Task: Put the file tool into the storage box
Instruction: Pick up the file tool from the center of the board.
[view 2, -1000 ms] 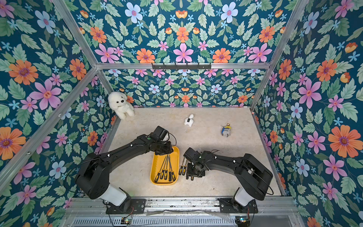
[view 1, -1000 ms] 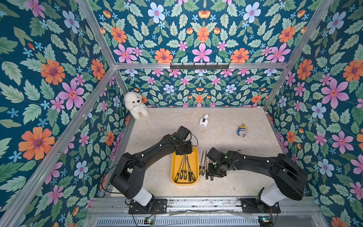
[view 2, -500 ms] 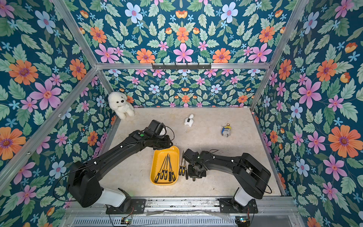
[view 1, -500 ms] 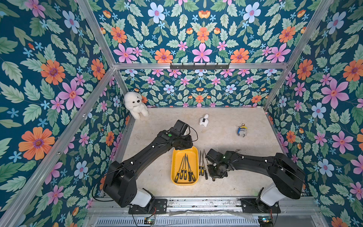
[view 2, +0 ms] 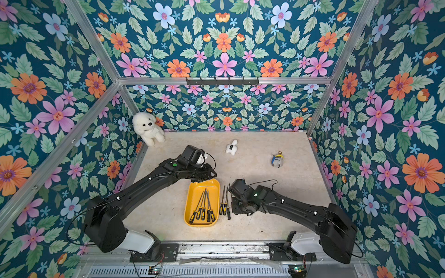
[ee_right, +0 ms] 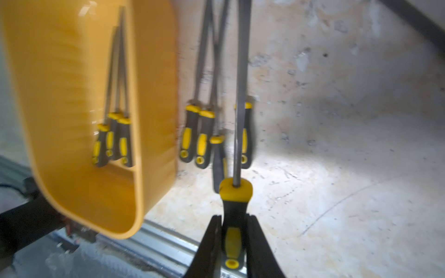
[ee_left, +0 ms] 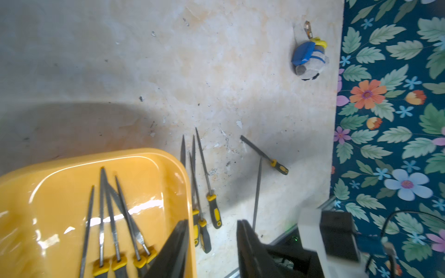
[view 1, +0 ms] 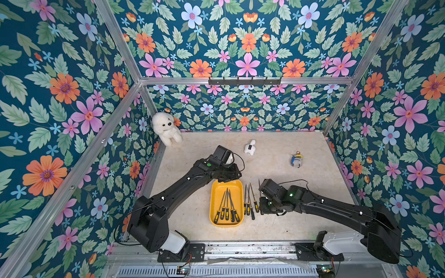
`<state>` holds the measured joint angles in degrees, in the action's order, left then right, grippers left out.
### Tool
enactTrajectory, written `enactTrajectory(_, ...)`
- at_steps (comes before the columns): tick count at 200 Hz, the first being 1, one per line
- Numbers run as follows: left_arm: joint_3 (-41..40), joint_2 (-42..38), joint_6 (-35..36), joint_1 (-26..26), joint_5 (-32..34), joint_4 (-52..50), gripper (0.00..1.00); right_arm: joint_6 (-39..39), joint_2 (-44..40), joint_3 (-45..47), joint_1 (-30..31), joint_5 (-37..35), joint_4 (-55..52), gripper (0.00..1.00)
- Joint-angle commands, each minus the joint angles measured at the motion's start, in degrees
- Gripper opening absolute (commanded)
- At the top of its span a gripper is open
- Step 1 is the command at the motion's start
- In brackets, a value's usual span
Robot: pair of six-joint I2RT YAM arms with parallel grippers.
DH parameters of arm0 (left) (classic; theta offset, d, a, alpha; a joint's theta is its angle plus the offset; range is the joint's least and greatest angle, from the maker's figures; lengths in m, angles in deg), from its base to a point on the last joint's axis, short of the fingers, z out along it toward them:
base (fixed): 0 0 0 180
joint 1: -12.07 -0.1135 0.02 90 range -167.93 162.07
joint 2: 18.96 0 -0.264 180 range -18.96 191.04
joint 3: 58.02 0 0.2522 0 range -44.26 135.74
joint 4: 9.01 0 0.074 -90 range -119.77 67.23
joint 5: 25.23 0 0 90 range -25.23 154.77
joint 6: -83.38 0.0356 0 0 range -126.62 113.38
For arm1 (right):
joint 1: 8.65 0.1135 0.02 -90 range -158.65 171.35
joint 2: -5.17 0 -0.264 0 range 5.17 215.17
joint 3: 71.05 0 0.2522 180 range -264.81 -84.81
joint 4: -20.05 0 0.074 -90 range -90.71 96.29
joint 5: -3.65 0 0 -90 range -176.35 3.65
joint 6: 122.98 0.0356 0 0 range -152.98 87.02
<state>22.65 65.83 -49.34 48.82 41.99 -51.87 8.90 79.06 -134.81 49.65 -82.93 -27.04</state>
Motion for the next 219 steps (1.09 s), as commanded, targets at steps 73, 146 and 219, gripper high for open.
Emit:
enactTrajectory(73, -2.37, 4.37, -8.26, 3.54, -5.28, 11.01, 0.43, -1.90, -0.69, -0.35, 2.52, 1.04, 9.60, 0.08)
enactTrajectory(146, -1.39, 6.59, -7.64, 3.79, -3.39, 9.35, 0.40, -2.69, 1.34, -1.00, 2.59, 2.90, 10.53, 0.07)
enactTrajectory(219, -0.03, 5.79, -8.21, 3.77, -3.96, 9.24, 0.34, -2.38, 1.94, -0.69, 2.60, 3.26, 10.60, 0.07)
